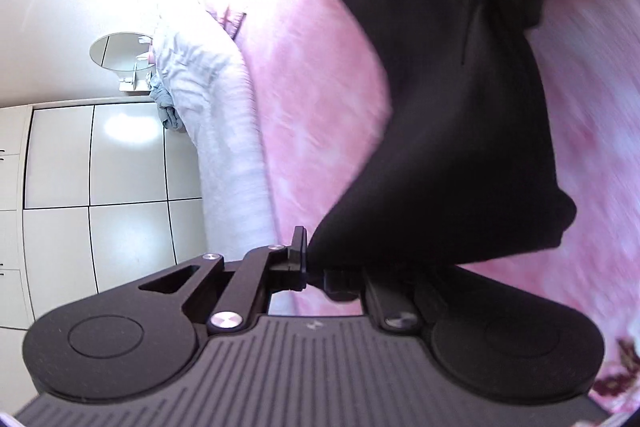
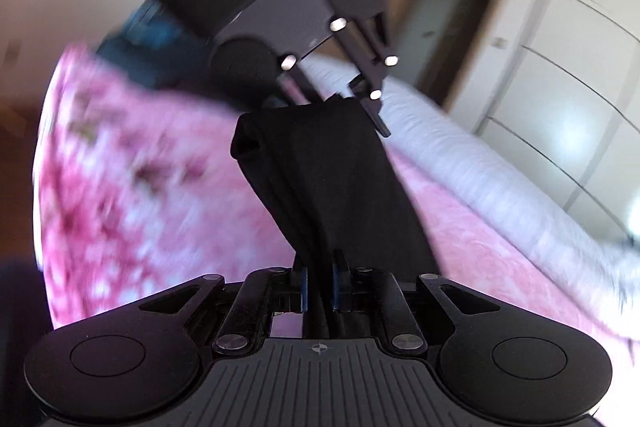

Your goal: Fold clothes

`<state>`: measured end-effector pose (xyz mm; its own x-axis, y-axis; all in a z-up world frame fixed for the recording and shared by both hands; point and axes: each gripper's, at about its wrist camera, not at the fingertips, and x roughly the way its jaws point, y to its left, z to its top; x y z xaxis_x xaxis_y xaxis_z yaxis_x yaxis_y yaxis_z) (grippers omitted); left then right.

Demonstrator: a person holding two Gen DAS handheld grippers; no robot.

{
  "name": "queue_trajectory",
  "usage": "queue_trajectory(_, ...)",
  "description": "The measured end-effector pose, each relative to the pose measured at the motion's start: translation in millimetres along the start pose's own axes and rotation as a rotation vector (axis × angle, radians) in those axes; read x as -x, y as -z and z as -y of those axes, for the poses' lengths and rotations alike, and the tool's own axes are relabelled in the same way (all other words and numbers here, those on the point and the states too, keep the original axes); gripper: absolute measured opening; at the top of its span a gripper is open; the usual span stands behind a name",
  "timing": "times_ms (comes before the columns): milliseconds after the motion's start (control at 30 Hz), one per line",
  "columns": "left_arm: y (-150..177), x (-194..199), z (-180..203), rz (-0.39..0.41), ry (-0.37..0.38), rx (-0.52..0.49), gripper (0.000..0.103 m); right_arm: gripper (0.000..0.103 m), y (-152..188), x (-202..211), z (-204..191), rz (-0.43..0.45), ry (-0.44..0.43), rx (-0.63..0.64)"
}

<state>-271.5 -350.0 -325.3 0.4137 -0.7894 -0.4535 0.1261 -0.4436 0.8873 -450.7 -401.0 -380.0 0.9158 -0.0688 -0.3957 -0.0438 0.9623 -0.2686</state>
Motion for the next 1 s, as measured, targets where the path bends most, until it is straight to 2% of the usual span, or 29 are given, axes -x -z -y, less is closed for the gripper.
queue_trajectory(67, -35.6, -9.1, -37.8, 0.014, -0.021, -0.002, 0.011, 0.009, -2.4, 31.8, 39.2, 0.061, 0.033, -0.132)
queue_trajectory(167, -111.5, -28.6, -90.0, 0.12, -0.1, 0.029, 0.019, 0.009, 13.0, 82.4, 105.0, 0.148, 0.109, -0.333)
queue_trajectory(233, -162.6, -40.8, -113.8, 0.228, -0.138, 0.095, 0.032, 0.009, 30.6, 117.1, 151.5, 0.205, 0.169, -0.469)
queue_trajectory(300, -206.5, -55.0, -126.1, 0.323, -0.153, 0.146, 0.048, 0.009, 69.5, 153.6, 197.1, 0.241, 0.233, -0.646)
queue_trajectory(333, -226.2, -62.6, -128.6, 0.364, -0.154, 0.165, 0.049, 0.009, 94.9, 169.7, 216.8, 0.255, 0.261, -0.742)
queue_trajectory(400, -253.3, -82.1, -115.8, 0.396, -0.115, 0.159, 0.049, 0.009, 152.1, 188.8, 246.3, 0.262, 0.304, -0.944)
queue_trajectory(467, -265.1, -103.4, -90.3, 0.387, -0.032, 0.14, 0.049, 0.009, 216.1, 196.9, 269.1, 0.226, 0.327, -1.193)
queue_trajectory(533, -269.3, -120.9, -58.3, 0.364, 0.054, 0.112, 0.051, 0.015, 275.7, 197.9, 283.8, 0.162, 0.333, -1.439)
queue_trajectory(567, -267.6, -127.8, -39.2, 0.347, 0.098, 0.094, 0.051, 0.015, 293.5, 199.6, 285.2, 0.166, 0.306, -1.52)
queue_trajectory(600, -262.0, -133.9, -23.5, 0.328, 0.128, 0.086, 0.051, 0.015, 300.6, 203.2, 283.1, 0.189, 0.278, -1.545)
queue_trajectory(733, -230.5, -158.4, 21.0, 0.247, 0.226, 0.121, 0.051, 0.028, 296.6, 209.4, 290.9, 0.199, 0.299, -1.561)
queue_trajectory(800, -212.5, -167.2, 33.2, 0.215, 0.247, 0.164, 0.051, 0.036, 294.2, 212.4, 295.0, 0.204, 0.312, -1.569)
queue_trajectory(900, -196.7, -162.0, 24.4, 0.186, 0.257, 0.239, 0.051, 0.051, 290.6, 216.8, 301.3, 0.21, 0.332, -1.58)
queue_trajectory(1000, -192.3, -165.0, 10.4, 0.173, 0.26, 0.301, 0.051, 0.053, 286.9, 221.3, 307.6, 0.216, 0.352, -1.59)
